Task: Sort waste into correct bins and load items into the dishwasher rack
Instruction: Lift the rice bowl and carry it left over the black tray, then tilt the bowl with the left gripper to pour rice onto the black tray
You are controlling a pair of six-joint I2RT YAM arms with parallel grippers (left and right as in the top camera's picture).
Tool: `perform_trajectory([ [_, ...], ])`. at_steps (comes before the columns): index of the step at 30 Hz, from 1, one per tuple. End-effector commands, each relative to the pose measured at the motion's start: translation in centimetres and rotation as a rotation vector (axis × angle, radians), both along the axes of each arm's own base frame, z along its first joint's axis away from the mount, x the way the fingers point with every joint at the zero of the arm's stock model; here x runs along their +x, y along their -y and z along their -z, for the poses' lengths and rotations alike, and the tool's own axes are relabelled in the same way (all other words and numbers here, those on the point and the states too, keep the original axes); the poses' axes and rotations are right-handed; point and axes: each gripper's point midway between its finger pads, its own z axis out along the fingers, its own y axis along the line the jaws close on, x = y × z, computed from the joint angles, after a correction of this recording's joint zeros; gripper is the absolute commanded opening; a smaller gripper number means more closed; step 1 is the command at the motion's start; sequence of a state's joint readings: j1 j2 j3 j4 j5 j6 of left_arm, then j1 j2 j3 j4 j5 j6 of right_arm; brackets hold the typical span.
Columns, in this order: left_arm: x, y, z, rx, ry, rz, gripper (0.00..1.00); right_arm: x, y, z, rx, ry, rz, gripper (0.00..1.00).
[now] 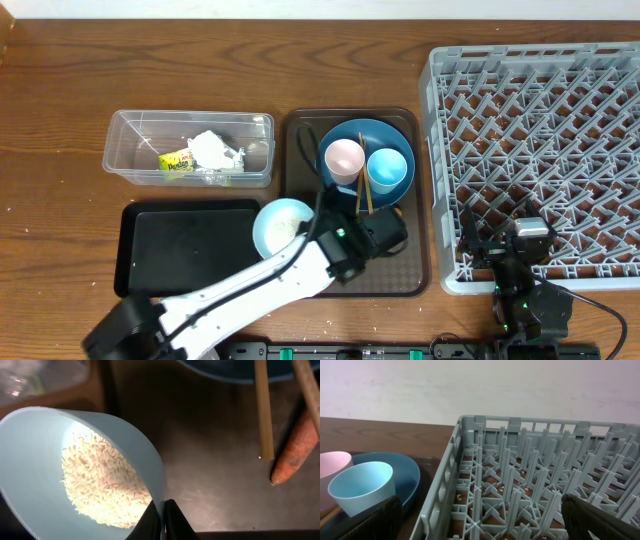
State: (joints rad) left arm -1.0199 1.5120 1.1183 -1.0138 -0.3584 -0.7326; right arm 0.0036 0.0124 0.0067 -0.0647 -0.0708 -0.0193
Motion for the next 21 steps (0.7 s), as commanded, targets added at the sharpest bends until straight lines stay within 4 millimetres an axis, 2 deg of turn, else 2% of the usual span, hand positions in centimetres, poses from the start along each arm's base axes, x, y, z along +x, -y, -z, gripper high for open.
perform_trajectory([
  [1, 1.3, -2.0, -1.9, 0.011, 0.071, -0.042, 0.06, 0.0, 0.2, 0.1, -0.004, -0.002, 0.009, 0.99],
  [7, 2.1, -5.6, -3.5, -0.009, 0.071, -0.16, 0.06, 0.0, 0.2, 0.1, -0.004, -0.002, 0.009, 0.99],
  [12, 2.6, -7.9, -4.2, -0.069, 0.026, -0.212, 0.06, 0.0, 0.2, 0.1, -0.004, -0.002, 0.009, 0.99],
  [21, 3.3, -11.6, -5.0, -0.29, -0.097, -0.282, 0.06, 0.0, 0.2, 0.1, -0.004, -0.002, 0.009, 0.99],
])
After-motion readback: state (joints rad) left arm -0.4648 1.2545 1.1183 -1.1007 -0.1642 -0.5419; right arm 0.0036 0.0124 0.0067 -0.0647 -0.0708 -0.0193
